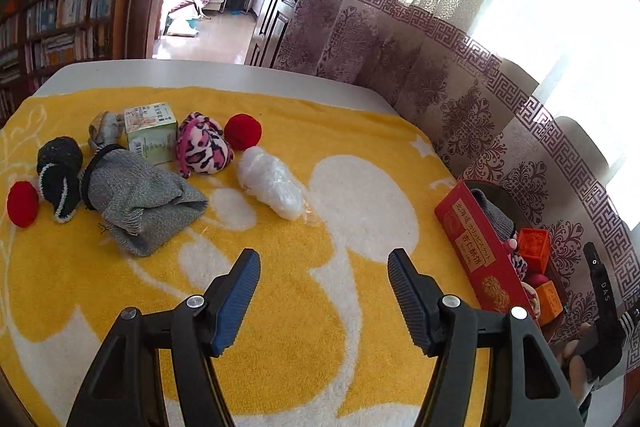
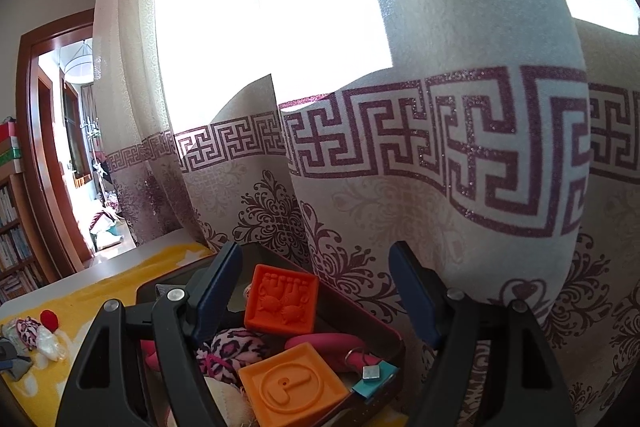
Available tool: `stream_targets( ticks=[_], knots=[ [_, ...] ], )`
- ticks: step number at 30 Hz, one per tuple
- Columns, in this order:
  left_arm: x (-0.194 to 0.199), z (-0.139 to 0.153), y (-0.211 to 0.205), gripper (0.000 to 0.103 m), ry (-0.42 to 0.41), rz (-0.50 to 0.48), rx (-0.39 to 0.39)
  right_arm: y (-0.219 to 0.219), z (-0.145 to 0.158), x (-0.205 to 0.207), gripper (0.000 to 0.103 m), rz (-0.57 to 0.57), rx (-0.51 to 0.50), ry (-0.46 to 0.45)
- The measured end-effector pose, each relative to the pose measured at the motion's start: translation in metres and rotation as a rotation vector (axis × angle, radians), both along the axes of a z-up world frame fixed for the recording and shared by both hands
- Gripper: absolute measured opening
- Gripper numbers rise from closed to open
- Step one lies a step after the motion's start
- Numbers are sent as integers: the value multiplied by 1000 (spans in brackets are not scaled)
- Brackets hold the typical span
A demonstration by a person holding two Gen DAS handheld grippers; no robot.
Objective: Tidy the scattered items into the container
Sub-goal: 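Move the left gripper to the red ball and grasp it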
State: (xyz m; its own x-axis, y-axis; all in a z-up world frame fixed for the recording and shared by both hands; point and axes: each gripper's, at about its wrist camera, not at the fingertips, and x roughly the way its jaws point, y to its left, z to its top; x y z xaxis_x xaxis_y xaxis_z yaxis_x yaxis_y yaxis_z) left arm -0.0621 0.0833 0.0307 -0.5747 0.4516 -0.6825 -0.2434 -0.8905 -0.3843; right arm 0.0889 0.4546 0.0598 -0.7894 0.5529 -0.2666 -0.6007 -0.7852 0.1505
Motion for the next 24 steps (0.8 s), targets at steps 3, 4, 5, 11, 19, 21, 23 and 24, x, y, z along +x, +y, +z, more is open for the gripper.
stream_targets(
  ticks=[3,4,5,11,19,21,23,24],
  knots=[
    [-2,-3,-31,68,-9,62,9,-7,3,4,79,-7,38,20],
    [-1,-4,-40,68,-7,81,9,-10,4,7,79,-11,56,32],
    [-1,-4,-49,68,-5,98,8,-14,6,9,80,-13,78,46],
    [-2,-3,-109,68,-14,211,14,-42,19,2,82,75,126,25],
    [-4,-6,-181,73,-42,359,5,-110,27,-63,83,523,-46,-135],
    [-7,-6,-190,78,-43,386,-11,-131,22,-80,83,603,-84,-180],
    [-10,-6,-199,78,-40,398,-40,-147,14,-94,83,658,-127,-210],
    [-11,-7,-203,78,-36,403,-52,-156,10,-96,83,673,-140,-221]
  ],
)
